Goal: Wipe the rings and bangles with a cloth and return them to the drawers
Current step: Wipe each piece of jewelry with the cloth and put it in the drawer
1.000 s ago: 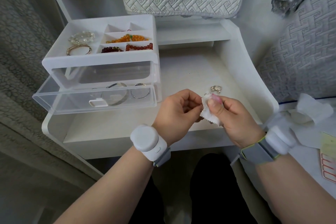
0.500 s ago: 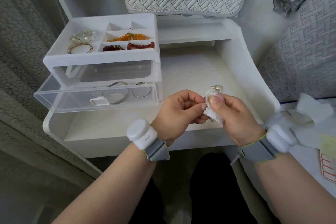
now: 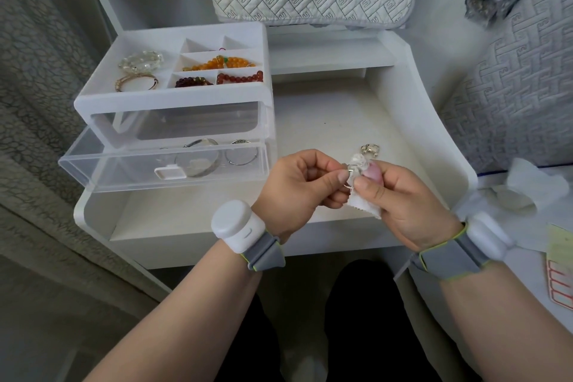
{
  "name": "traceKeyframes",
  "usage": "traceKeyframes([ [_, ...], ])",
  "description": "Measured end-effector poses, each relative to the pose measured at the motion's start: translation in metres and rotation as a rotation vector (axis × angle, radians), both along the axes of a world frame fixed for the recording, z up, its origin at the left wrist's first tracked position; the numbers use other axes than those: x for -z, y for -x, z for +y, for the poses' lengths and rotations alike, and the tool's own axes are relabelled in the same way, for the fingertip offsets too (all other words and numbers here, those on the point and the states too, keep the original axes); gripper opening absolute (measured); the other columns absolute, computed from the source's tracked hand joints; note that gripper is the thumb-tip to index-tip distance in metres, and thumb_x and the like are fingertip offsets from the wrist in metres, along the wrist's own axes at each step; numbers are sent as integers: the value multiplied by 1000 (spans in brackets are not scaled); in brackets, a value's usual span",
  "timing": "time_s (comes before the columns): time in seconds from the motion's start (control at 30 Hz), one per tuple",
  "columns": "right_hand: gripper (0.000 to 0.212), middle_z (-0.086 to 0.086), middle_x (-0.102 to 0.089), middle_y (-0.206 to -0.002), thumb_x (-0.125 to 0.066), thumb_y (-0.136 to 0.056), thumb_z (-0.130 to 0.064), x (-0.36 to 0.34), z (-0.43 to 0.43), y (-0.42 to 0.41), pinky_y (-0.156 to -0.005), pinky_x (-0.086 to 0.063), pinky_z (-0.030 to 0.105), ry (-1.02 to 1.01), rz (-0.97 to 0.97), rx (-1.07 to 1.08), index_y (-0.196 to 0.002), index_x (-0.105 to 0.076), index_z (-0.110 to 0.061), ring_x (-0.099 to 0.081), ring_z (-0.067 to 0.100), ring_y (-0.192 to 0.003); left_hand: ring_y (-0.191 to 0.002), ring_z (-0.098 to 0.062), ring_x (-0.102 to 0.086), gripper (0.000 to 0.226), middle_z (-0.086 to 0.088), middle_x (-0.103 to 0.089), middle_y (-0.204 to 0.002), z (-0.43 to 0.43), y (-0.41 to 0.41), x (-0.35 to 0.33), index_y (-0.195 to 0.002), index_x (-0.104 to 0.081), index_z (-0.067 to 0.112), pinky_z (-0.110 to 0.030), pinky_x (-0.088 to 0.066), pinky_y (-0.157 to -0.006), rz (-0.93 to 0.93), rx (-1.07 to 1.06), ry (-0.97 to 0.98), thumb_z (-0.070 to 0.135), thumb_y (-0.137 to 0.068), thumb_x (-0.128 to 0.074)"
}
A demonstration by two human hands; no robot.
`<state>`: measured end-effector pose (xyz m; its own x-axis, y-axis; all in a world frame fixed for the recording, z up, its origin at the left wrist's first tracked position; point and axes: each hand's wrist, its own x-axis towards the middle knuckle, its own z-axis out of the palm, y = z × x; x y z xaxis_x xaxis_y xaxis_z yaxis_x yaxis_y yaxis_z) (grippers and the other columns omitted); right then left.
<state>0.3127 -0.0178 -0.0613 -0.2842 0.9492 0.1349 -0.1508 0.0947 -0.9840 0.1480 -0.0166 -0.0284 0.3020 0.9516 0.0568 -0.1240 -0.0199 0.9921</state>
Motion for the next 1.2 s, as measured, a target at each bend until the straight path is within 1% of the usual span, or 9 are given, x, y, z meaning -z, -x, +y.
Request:
traceKeyframes([
  [0.1, 35, 5, -61, -74, -71, -69, -48, -4, 0, 2, -73, -44, 32, -27, -18, 68, -81, -71, -15, -56, 18, -75, -50, -11, -62, 7, -2, -65, -57, -5, -4, 3, -80, -60, 3, -21, -54, -53, -53, 23, 34, -2, -85, -59],
  [0.23, 68, 18, -46, -67, -60, -75, -58, -4, 0, 3, -63, -36, 34, -181, -188, 175, -80, -54, 9, -42, 21, -67, -50, -11, -61, 5, -4, -64, -58, -7, -8, 3, -80, -61, 4, -21, -54, -53, -121, 8, 106, 3, -85, -60],
  [0.3, 72, 22, -43, -63, -56, -78, -55, -4, -1, 0, -58, -36, 35, -248, -275, 209, -81, -47, 16, -40, 21, -62, -51, -11, -62, 7, -2, -64, -56, -5, -8, 4, -78, -61, 5, -20, -54, -53, -92, -16, 120, 3, -85, -61],
  [0.53, 34, 20, -62, -74, -55, -81, -39, -8, -1, -8, -63, -50, 52, -328, -443, 212, -93, -61, -8, -57, 38, -68, -58, -10, -62, 9, -2, -68, -64, -2, -6, 6, -75, -63, 7, -21, -55, -59, 41, -36, 23, 4, -82, -64],
  [0.73, 62, 27, -45, -63, -62, -73, -52, -4, -3, -4, -58, -36, 35, -204, -224, 170, -79, -54, 9, -40, 23, -60, -56, -9, -61, 11, 1, -67, -61, -5, -5, 8, -77, -62, 6, -20, -54, -58, -7, 6, 69, 4, -87, -58],
  [0.83, 44, 4, -49, -59, -68, -69, -57, -2, -3, 1, -60, -38, 30, -79, -68, 153, -64, -62, -14, -44, 18, -60, -54, -9, -62, 14, -1, -66, -59, -10, -8, 10, -76, -61, 7, -19, -54, -57, -53, 56, 137, 3, -88, -56],
  [0.9, 47, 0, -58, -64, -74, -61, -63, -1, -3, 1, -65, -45, 30, -30, 5, 110, -68, -67, -17, -53, 14, -65, -53, -9, -62, 15, -2, -65, -59, -12, -10, 10, -77, -60, 6, -18, -54, -56, -115, 80, 197, 5, -90, -53],
  [1.03, 42, 2, -71, -81, -80, -59, -51, -2, -6, 2, -74, -51, 26, -42, 16, 26, -87, -74, -21, -63, 14, -78, -52, -8, -59, 15, 0, -61, -60, -8, -7, 7, -80, -60, 3, -18, -53, -54, -173, 57, 237, 7, -91, -51],
  [1.2, 54, 19, -54, -76, -72, -64, -62, -8, -6, 5, -72, -39, 41, -82, -25, 114, -80, -69, -11, -48, 27, -73, -53, -11, -60, 10, -2, -64, -61, -7, -7, 1, -79, -59, 5, -20, -54, -56, -77, 18, 102, 1, -87, -57],
])
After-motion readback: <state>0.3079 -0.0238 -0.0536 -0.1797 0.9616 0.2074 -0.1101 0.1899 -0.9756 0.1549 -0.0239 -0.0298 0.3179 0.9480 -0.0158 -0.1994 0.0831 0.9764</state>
